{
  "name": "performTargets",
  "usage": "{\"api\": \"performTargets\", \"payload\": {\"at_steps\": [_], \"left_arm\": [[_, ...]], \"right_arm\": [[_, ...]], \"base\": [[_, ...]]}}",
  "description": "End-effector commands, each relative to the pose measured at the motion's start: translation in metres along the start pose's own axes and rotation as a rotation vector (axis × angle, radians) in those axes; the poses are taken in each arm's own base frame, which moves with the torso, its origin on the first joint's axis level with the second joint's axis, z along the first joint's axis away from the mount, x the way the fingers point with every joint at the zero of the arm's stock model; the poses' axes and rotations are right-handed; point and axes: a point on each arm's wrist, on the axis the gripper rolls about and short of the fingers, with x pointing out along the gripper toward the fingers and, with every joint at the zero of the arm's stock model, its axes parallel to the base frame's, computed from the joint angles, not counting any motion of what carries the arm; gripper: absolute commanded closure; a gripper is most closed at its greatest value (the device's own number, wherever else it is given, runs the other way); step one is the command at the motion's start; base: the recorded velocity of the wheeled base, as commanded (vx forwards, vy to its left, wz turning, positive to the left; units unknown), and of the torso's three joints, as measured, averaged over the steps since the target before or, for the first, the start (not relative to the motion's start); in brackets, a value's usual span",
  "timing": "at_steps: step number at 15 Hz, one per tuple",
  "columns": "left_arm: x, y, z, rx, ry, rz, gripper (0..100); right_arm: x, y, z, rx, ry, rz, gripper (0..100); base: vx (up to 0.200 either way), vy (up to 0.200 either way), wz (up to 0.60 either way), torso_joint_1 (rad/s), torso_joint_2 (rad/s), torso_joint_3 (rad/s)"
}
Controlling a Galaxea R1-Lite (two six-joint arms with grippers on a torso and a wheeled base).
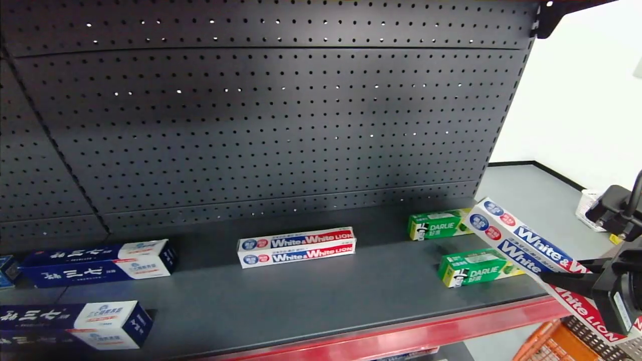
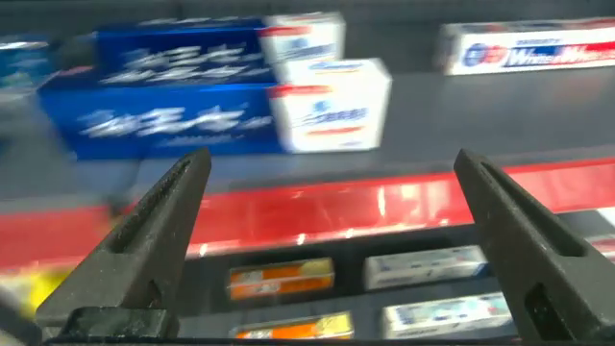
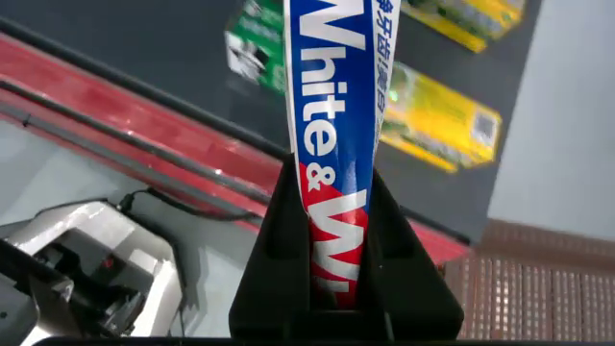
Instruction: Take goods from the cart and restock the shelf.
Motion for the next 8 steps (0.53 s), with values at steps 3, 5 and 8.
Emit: {"api": "performTargets", "payload": {"at_steps": [3,5,8], "left_arm": [[0.0,0.0,0.0,0.001,0.002,0.0,0],[0.0,0.0,0.0,0.017,0.001,-0.008,0],[0.0,0.0,0.0,0.017,0.001,-0.01,0]], "right_arm": [[-0.017,-0.001,0.0,0.002,-0.047,-0.058,100],[-0.025,-0.001,0.0,-0.001,-0.083,-0.091,100],[-0.026,-0.001,-0.001,-0.001,-0.08,-0.105,100]], "base": [[0.0,0.0,0.0,0.0,0.0,0.0],[0.0,0.0,0.0,0.0,0.0,0.0],[0.0,0.0,0.2,0.001,0.0,0.001]]}}
